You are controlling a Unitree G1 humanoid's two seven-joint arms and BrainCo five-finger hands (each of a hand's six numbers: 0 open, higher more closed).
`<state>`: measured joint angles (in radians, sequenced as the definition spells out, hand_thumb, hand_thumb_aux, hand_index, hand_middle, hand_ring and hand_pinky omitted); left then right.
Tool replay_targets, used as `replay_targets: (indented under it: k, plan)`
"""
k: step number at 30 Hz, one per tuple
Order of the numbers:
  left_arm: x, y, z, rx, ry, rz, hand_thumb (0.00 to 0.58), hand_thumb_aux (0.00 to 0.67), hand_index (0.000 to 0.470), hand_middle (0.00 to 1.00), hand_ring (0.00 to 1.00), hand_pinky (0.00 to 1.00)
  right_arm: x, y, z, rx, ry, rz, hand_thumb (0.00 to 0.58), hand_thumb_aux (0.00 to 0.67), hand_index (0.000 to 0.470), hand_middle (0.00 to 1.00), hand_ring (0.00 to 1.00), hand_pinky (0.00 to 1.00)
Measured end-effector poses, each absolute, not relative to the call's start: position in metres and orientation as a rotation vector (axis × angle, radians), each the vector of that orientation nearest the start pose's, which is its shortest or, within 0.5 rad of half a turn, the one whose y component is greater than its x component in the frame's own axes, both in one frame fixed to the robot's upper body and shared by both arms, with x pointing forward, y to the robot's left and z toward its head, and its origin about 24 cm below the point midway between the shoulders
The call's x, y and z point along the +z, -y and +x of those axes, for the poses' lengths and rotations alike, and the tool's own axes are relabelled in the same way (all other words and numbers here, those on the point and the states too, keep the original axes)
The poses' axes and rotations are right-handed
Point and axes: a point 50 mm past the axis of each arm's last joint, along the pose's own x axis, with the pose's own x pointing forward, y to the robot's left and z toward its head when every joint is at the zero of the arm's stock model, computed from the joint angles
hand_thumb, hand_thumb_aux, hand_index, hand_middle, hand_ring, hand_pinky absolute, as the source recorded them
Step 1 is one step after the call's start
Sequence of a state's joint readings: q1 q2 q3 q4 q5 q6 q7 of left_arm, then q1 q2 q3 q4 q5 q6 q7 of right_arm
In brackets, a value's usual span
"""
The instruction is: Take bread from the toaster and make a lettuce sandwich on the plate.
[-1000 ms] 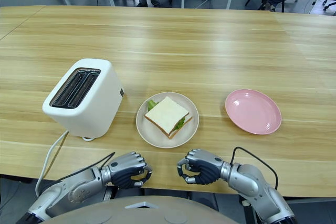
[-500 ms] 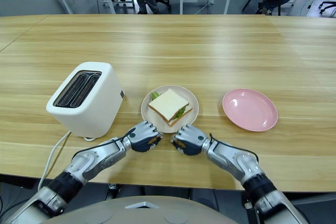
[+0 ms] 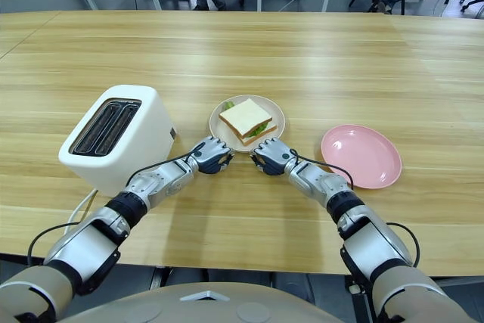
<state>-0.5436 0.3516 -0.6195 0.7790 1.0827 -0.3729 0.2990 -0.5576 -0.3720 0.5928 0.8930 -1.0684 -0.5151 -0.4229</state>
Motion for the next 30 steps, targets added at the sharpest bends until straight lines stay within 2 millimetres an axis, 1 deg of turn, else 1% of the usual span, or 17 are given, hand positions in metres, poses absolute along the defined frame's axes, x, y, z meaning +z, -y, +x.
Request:
replay_targets:
  k: [1, 2, 3, 4, 5, 6, 7, 8, 9, 11, 12, 14, 16, 18, 24, 27, 30]
  plan:
    - [0.005, -0.108, 0.306, -0.665, 0.436, 1.552, 0.580, 0.670, 0.460, 1.00, 1.00, 1.00, 0.000, 0.121, 0.303, 0.660, 0.475, -1.447, 0.580, 0.670, 0.460, 1.00, 1.00, 1.00]
    - [0.005, -0.110, 0.306, -0.663, 0.437, 1.557, 0.580, 0.670, 0.460, 0.78, 0.78, 0.78, 0.001, 0.121, 0.302, 0.664, 0.482, -1.438, 0.580, 0.670, 0.460, 1.00, 1.00, 1.00]
    - [0.007, -0.113, 0.304, -0.653, 0.446, 1.556, 0.580, 0.670, 0.460, 0.15, 0.15, 0.15, 0.003, 0.122, 0.298, 0.664, 0.498, -1.409, 0.580, 0.670, 0.460, 1.00, 1.00, 1.00]
    - [0.009, -0.117, 0.300, -0.633, 0.452, 1.531, 0.575, 0.607, 0.417, 0.00, 0.00, 0.00, 0.005, 0.124, 0.294, 0.659, 0.510, -1.367, 0.580, 0.670, 0.460, 0.85, 0.85, 0.85]
    - [0.013, -0.122, 0.290, -0.599, 0.452, 1.442, 0.523, 0.460, 0.316, 0.00, 0.00, 0.00, 0.009, 0.128, 0.286, 0.652, 0.503, -1.269, 0.476, 0.386, 0.265, 0.58, 0.58, 0.58]
    - [0.016, -0.126, 0.281, -0.567, 0.447, 1.349, 0.083, 0.050, 0.034, 0.00, 0.00, 0.00, 0.010, 0.133, 0.278, 0.639, 0.489, -1.182, 0.000, 0.000, 0.000, 0.25, 0.25, 0.25]
    - [0.021, -0.127, 0.273, -0.540, 0.444, 1.259, 0.000, 0.000, 0.000, 0.00, 0.00, 0.00, 0.014, 0.136, 0.272, 0.621, 0.480, -1.092, 0.000, 0.000, 0.000, 0.12, 0.12, 0.12]
    - [0.028, -0.129, 0.261, -0.506, 0.441, 1.140, 0.000, 0.000, 0.000, 0.00, 0.00, 0.00, 0.022, 0.139, 0.264, 0.599, 0.478, -0.976, 0.000, 0.000, 0.000, 0.00, 0.00, 0.00]
    - [0.038, -0.129, 0.248, -0.483, 0.447, 0.999, 0.000, 0.000, 0.000, 0.00, 0.00, 0.00, 0.033, 0.144, 0.254, 0.579, 0.493, -0.859, 0.000, 0.000, 0.000, 0.00, 0.00, 0.00]
    - [0.055, -0.130, 0.231, -0.463, 0.470, 0.824, 0.000, 0.000, 0.000, 0.00, 0.00, 0.00, 0.053, 0.152, 0.245, 0.547, 0.528, -0.742, 0.000, 0.000, 0.000, 0.00, 0.00, 0.00]
    - [0.066, -0.133, 0.218, -0.457, 0.491, 0.723, 0.000, 0.000, 0.000, 0.00, 0.00, 0.00, 0.067, 0.160, 0.240, 0.513, 0.549, -0.672, 0.000, 0.000, 0.000, 0.00, 0.00, 0.00]
    - [0.078, -0.140, 0.199, -0.447, 0.505, 0.606, 0.000, 0.000, 0.000, 0.00, 0.00, 0.00, 0.085, 0.174, 0.232, 0.446, 0.572, -0.590, 0.000, 0.000, 0.000, 0.00, 0.00, 0.00]
    - [0.084, -0.147, 0.184, -0.440, 0.496, 0.509, 0.000, 0.000, 0.000, 0.00, 0.00, 0.00, 0.092, 0.185, 0.220, 0.390, 0.575, -0.523, 0.000, 0.000, 0.000, 0.00, 0.00, 0.00]
    - [0.085, -0.151, 0.171, -0.447, 0.480, 0.403, 0.000, 0.000, 0.000, 0.00, 0.00, 0.00, 0.090, 0.189, 0.206, 0.375, 0.552, -0.448, 0.000, 0.000, 0.000, 0.00, 0.00, 0.00]
    - [0.079, -0.154, 0.146, -0.452, 0.439, 0.077, 0.000, 0.000, 0.000, 0.00, 0.00, 0.00, 0.066, 0.184, 0.171, 0.385, 0.425, -0.200, 0.000, 0.000, 0.000, 0.00, 0.00, 0.00]
    - [0.072, -0.157, 0.137, -0.434, 0.421, -0.027, 0.000, 0.000, 0.000, 0.00, 0.00, 0.00, 0.057, 0.183, 0.165, 0.378, 0.388, -0.143, 0.000, 0.000, 0.000, 0.00, 0.00, 0.00]
    - [0.062, -0.157, 0.132, -0.438, 0.399, -0.050, 0.000, 0.000, 0.000, 0.00, 0.00, 0.00, 0.048, 0.184, 0.160, 0.361, 0.379, -0.136, 0.000, 0.000, 0.000, 0.00, 0.00, 0.00]
